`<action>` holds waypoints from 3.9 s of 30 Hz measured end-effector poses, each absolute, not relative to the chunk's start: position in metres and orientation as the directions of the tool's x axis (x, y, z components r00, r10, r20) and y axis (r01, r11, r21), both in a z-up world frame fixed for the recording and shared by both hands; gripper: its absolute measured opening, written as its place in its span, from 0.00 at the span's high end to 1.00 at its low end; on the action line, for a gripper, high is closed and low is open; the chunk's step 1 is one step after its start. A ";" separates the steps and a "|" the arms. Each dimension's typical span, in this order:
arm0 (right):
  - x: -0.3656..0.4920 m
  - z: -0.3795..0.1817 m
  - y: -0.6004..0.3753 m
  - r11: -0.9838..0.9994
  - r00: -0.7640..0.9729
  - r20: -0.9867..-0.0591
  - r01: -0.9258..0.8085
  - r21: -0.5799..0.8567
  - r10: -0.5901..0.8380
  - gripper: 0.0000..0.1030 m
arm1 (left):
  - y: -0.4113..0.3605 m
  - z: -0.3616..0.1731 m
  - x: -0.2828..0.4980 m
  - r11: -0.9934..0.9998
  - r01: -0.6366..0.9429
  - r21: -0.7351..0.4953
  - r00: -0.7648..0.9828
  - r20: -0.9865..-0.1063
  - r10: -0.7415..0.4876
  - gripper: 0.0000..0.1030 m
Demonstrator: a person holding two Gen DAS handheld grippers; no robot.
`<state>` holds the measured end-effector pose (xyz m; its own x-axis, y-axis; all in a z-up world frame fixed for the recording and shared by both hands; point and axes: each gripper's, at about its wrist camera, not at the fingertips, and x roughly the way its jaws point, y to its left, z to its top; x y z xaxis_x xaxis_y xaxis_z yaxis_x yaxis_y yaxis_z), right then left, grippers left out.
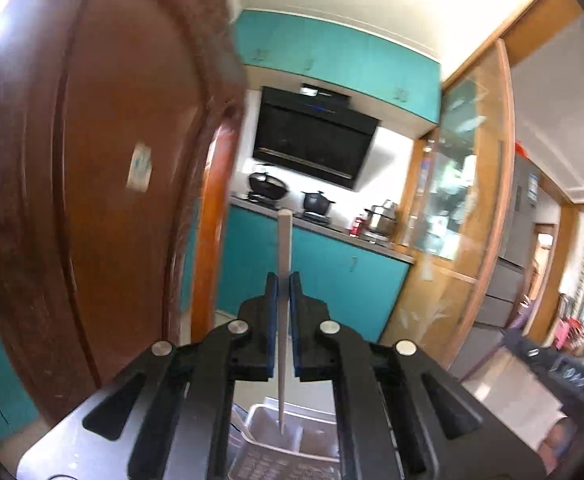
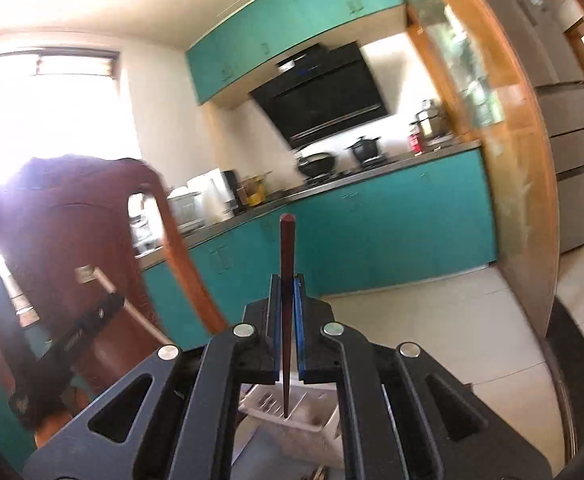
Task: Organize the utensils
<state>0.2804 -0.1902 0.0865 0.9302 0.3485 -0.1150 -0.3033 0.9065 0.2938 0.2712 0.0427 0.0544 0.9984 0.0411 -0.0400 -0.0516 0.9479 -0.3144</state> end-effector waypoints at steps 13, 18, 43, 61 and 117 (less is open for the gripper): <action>0.305 0.031 -0.155 0.935 0.899 -0.260 -0.328 0.137 0.354 0.93 | 0.022 -0.014 0.330 0.973 -0.099 -0.207 0.964 -0.261 0.043 0.93; 0.291 0.039 -0.160 0.941 0.912 -0.233 -0.320 0.110 0.337 0.85 | 0.015 -0.017 0.321 0.980 -0.092 -0.176 0.964 -0.261 0.043 0.93; 0.320 -0.175 -0.121 0.909 0.367 -0.884 -0.395 0.133 0.289 0.69 | 0.018 -0.097 0.298 0.989 -0.078 -0.128 0.859 -0.513 0.001 0.69; 0.326 -0.166 -0.179 0.918 0.342 -0.884 -0.343 0.198 0.319 0.67 | 0.007 -0.135 0.317 0.990 -0.052 -0.129 0.743 -0.668 -0.048 0.56; 0.314 -0.172 -0.136 0.907 0.484 -0.862 -0.415 -0.073 0.152 0.75 | -0.040 -0.219 0.341 0.998 0.036 0.053 0.534 -0.845 0.025 0.39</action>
